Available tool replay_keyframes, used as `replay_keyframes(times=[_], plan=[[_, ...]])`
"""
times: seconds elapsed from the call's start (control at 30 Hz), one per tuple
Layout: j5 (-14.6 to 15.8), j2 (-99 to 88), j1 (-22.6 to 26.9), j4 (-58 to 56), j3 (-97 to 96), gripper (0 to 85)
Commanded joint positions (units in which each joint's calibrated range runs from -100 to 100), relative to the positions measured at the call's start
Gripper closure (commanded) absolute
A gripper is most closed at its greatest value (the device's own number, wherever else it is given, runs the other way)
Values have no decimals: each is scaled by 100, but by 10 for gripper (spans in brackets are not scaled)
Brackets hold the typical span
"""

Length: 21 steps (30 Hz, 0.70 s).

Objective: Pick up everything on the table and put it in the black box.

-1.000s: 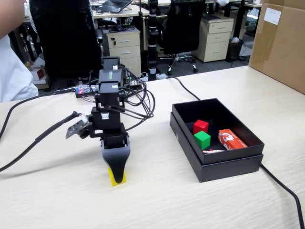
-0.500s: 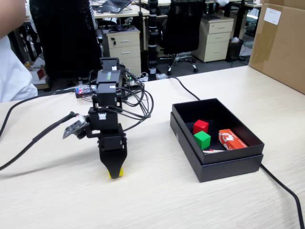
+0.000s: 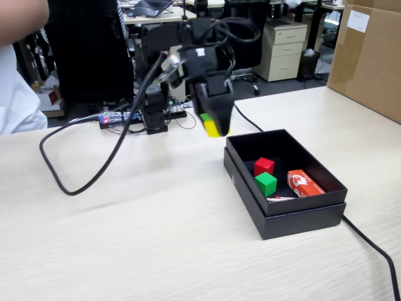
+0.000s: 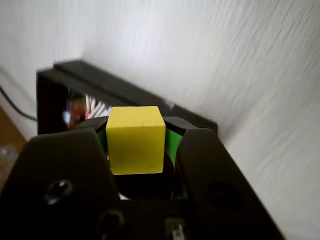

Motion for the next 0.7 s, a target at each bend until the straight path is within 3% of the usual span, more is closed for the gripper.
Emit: replay_keyframes(times=[0.0, 0.23, 0.47, 0.67], plan=[[230, -392, 464, 4, 402, 846], [381, 1364, 889, 4, 1599, 846], [479, 3556, 772, -5, 2388, 846], [474, 3923, 586, 4, 2524, 846]])
